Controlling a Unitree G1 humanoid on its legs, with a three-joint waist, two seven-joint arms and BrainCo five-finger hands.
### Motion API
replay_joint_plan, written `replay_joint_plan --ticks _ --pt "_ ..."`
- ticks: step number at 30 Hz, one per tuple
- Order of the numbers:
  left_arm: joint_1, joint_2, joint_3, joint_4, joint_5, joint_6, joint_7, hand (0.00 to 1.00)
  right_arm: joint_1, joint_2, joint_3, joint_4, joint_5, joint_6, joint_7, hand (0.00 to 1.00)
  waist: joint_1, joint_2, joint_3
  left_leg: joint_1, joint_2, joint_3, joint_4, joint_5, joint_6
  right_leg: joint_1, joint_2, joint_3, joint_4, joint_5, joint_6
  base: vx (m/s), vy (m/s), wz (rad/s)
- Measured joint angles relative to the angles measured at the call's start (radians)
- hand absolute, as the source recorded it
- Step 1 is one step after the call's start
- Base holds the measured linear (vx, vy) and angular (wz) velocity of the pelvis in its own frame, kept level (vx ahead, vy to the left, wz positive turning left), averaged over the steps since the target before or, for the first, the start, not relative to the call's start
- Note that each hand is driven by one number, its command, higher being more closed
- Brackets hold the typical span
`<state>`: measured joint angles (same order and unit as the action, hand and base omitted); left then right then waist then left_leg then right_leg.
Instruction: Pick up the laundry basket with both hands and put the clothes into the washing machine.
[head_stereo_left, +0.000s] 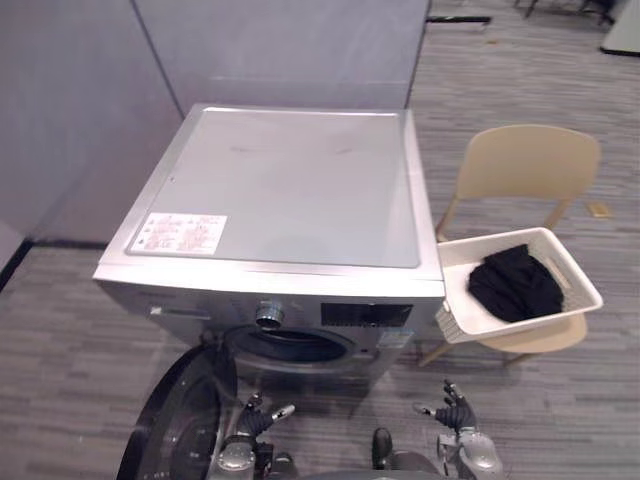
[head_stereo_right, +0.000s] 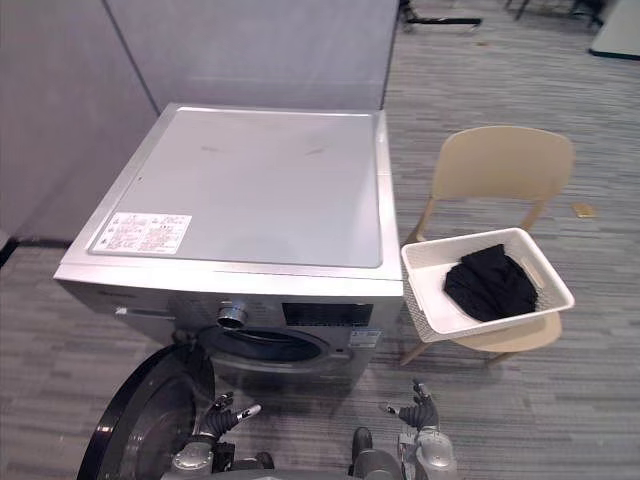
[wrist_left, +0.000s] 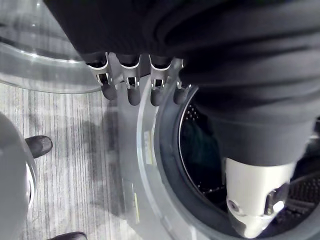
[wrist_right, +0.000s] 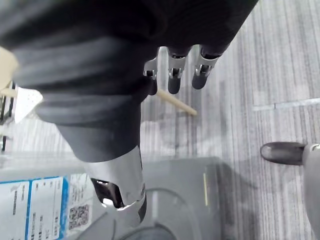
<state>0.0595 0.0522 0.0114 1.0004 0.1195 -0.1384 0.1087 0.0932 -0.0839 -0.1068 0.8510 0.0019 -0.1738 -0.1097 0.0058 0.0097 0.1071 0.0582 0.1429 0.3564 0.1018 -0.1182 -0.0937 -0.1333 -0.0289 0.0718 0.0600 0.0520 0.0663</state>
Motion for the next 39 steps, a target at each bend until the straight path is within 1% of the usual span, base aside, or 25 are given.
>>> replay_joint_plan --ticks 3,4,5,6,8,10,11,12,13,14,15,16,17,18,19,21,24,26,27,28,31,33,35,37,39 --pt "-0.001 0.013 0.001 0.005 0.01 0.003 0.001 0.0 -0.048 0.002 0.029 -0.01 0.001 0.007 -0.002 0.0 -0.014 -0.034 0.021 -0.001 -0.009 0.116 0.04 -0.066 -0.002 -0.068 0.03 0.134 -0.03 0.029 0.0 -0.14 0.029 -1.67" --pt "-0.008 0.012 -0.001 0.012 0.011 0.004 0.001 0.0 -0.071 0.0 0.05 -0.019 0.001 0.007 -0.003 0.0 -0.022 -0.021 0.023 -0.01 0.013 0.188 0.045 -0.08 0.005 -0.082 0.029 0.08 -0.05 0.006 -0.039 -0.15 -0.013 -2.46" --pt "-0.018 0.019 -0.004 0.015 0.012 0.004 0.001 0.0 -0.091 0.002 0.073 -0.018 0.001 0.008 -0.005 0.0 -0.022 -0.013 0.031 -0.008 0.05 0.281 0.064 -0.086 0.004 -0.131 0.017 -0.085 0.015 0.008 -0.062 -0.07 -0.024 -1.84" --pt "-0.021 0.022 -0.005 0.015 0.013 0.004 0.001 0.0 -0.095 0.002 0.079 -0.019 0.001 0.008 -0.004 0.0 -0.023 -0.016 0.032 -0.007 0.057 0.302 0.071 -0.085 0.006 -0.141 0.013 -0.133 0.042 0.001 -0.08 0.0 -0.029 -1.85" --pt "-0.037 0.044 -0.011 0.016 0.023 0.009 0.0 0.0 -0.113 0.006 0.112 -0.025 -0.002 0.008 -0.006 0.0 -0.025 -0.035 0.033 0.024 0.1 0.462 0.157 -0.105 -0.015 -0.163 -0.076 -0.573 0.166 -0.092 -0.224 0.13 -0.047 -2.1" --pt "-0.037 0.049 -0.011 0.016 0.033 0.011 0.0 0.0 -0.122 0.01 0.127 -0.025 -0.004 0.007 -0.008 0.0 -0.025 -0.033 0.034 0.045 0.121 0.503 0.187 -0.105 -0.015 -0.146 -0.103 -0.716 0.197 -0.124 -0.274 0.16 -0.129 -2.03" --pt "-0.033 0.053 -0.012 0.018 0.047 0.012 0.0 0.0 -0.128 0.01 0.145 -0.026 -0.011 0.004 -0.014 0.0 -0.022 -0.034 0.033 0.1 0.129 0.551 0.197 -0.115 -0.031 -0.129 -0.136 -0.834 0.261 -0.148 -0.254 0.14 -0.148 -2.14" --pt "-0.035 0.052 -0.013 0.022 0.05 0.012 0.0 0.0 -0.128 0.009 0.145 -0.027 -0.012 0.004 -0.016 0.0 -0.021 -0.037 0.03 0.117 0.136 0.565 0.206 -0.127 -0.049 -0.133 -0.138 -0.834 0.29 -0.159 -0.231 0.18 -0.165 -2.41" --pt "-0.042 0.051 -0.019 0.036 0.05 0.017 -0.002 0.0 -0.13 0.003 0.145 -0.034 -0.012 0.004 -0.019 0.0 -0.03 -0.015 0.044 0.144 0.164 0.587 0.248 -0.157 -0.087 -0.153 -0.117 -0.781 0.35 -0.194 -0.192 0.27 -0.182 -1.94" --pt "-0.044 0.047 -0.013 0.036 0.051 0.018 -0.002 0.0 -0.113 -0.002 0.148 -0.035 -0.013 0.005 -0.017 0.0 -0.047 0.001 0.049 0.161 0.23 0.599 0.39 -0.161 -0.092 -0.168 -0.064 -0.706 0.393 -0.235 -0.189 0.23 -0.151 -1.75" --pt "-0.042 0.045 -0.009 0.036 0.051 0.018 -0.002 0.0 -0.109 -0.004 0.149 -0.035 -0.013 0.004 -0.017 0.0 -0.046 0.005 0.048 0.159 0.25 0.599 0.431 -0.157 -0.085 -0.168 -0.051 -0.692 0.392 -0.239 -0.193 0.36 -0.169 -1.86" --pt "-0.034 0.037 0.002 0.037 0.051 0.02 -0.001 0.0 -0.101 -0.013 0.157 -0.035 -0.013 0.005 -0.017 0.0 -0.039 0.037 0.051 0.134 0.363 0.564 0.643 -0.103 0.002 -0.146 0.018 -0.633 0.364 -0.245 -0.203 0.28 -0.106 -1.44" --pt "-0.032 0.035 0.004 0.038 0.052 0.02 -0.001 0.0 -0.096 -0.008 0.163 -0.035 -0.012 0.006 -0.017 0.0 -0.041 0.05 0.057 0.1 0.416 0.513 0.77 -0.05 0.109 -0.124 0.06 -0.592 0.339 -0.248 -0.214 0.4 -0.153 -1.86" --pt "-0.031 0.019 0.028 0.04 0.053 0.02 -0.001 0.0 -0.094 -0.008 0.16 -0.033 -0.012 0.009 -0.02 0.0 -0.04 0.057 0.064 0.022 0.419 0.379 0.897 -0.087 0.149 -0.095 0.097 -0.536 0.317 -0.256 -0.231 0.24 -0.089 -1.65" --pt "-0.031 0.002 0.033 0.038 0.05 0.019 0.0 0.0 -0.094 -0.01 0.162 -0.029 -0.01 0.009 -0.02 0.0 -0.037 0.048 0.072 -0.094 0.324 0.173 0.953 -0.128 0.089 -0.058 0.112 -0.477 0.295 -0.258 -0.234 0.3 -0.07 -1.59" --pt "-0.025 -0.002 0.029 0.008 0.043 0.005 0.002 0.0 -0.095 -0.006 0.167 -0.004 -0.002 0.008 -0.018 0.0 -0.012 0.033 0.081 -0.21 0.193 -0.002 0.941 -0.165 0.052 0.026 0.134 -0.386 0.235 -0.25 -0.229 0.3 -0.01 -1.42" --pt "-0.023 -0.012 0.029 -0.034 0.008 -0.016 0.004 0.0 -0.105 -0.005 0.159 0.006 0.01 0.007 -0.018 0.0 0.015 0.03 0.098 -0.356 0.056 -0.086 0.675 -0.172 0.065 0.133 0.142 -0.282 0.129 -0.221 -0.169 0.34 0.058 -0.93" --pt "-0.021 -0.026 0.028 -0.049 -0.003 -0.025 0.005 0.0 -0.127 -0.013 0.156 0.008 0.017 0.007 -0.019 0.0 0.017 0.048 0.107 -0.396 -0.011 -0.107 0.383 -0.12 0.0 0.188 0.142 -0.244 0.048 -0.204 -0.144 0.34 0.128 -0.58" --pt "-0.023 -0.031 0.023 -0.055 -0.014 -0.025 0.005 0.0 -0.137 -0.015 0.157 0.01 0.018 0.006 -0.02 0.0 0.036 0.045 0.11 -0.379 -0.04 -0.094 0.269 0.016 0.05 0.228 0.134 -0.212 0.002 -0.192 -0.129 0.42 0.163 -0.72" --pt "-0.027 -0.026 0.023 -0.057 -0.026 -0.025 0.005 0.0 -0.15 -0.007 0.159 0.009 0.018 0.005 -0.021 0.0 0.058 0.033 0.11 -0.358 -0.061 -0.074 0.234 0.059 0.105 0.248 0.113 -0.177 -0.016 -0.195 -0.122 0.54 0.207 -0.62" --pt "-0.039 -0.022 0.036 -0.054 -0.03 -0.025 0.003 0.0 -0.174 0.004 0.178 0.01 0.014 0.003 -0.019 0.0 0.064 0.019 0.116 -0.339 -0.055 -0.05 0.268 0.01 0.179 0.244 0.091 -0.16 0.016 -0.197 -0.087 0.47 0.175 -0.26" --pt "-0.035 -0.012 0.045 -0.044 -0.04 -0.023 0.005 0.0 -0.178 0.036 0.184 0.012 -0.001 0.003 -0.016 0.0 0.063 0.004 0.12 -0.26 -0.06 -0.029 0.26 -0.047 0.178 0.181 0.065 -0.205 0.32 -0.232 -0.031 0.48 0.191 -0.05" --pt "-0.032 -0.006 0.024 -0.036 -0.04 -0.022 0.005 0.0 -0.167 0.035 0.186 0.01 -0.01 0.003 -0.015 0.0 0.042 -0.033 0.119 -0.135 -0.13 -0.087 0.179 -0.09 0.201 0.006 -0.047 -0.27 0.806 -0.166 0.037 0.49 0.14 0.67" --pt "-0.031 -0.005 0.006 -0.029 -0.04 -0.019 0.005 0.0 -0.157 0.029 0.183 0.007 -0.012 0.005 -0.011 0.0 0.018 -0.032 0.119 -0.077 -0.16 -0.176 0.186 -0.12 0.211 -0.066 -0.124 -0.317 0.977 -0.229 -0.029 0.46 0.05 1.32" --pt "-0.029 -0.008 0.0 -0.024 -0.04 -0.013 0.006 0.0 -0.142 0.021 0.184 -0.013 -0.013 0.001 -0.014 0.0 0.011 -0.017 0.122 -0.03 -0.163 -0.285 0.172 -0.122 0.208 -0.108 -0.14 -0.339 0.918 -0.28 -0.031 0.58 -0.066 1.61"
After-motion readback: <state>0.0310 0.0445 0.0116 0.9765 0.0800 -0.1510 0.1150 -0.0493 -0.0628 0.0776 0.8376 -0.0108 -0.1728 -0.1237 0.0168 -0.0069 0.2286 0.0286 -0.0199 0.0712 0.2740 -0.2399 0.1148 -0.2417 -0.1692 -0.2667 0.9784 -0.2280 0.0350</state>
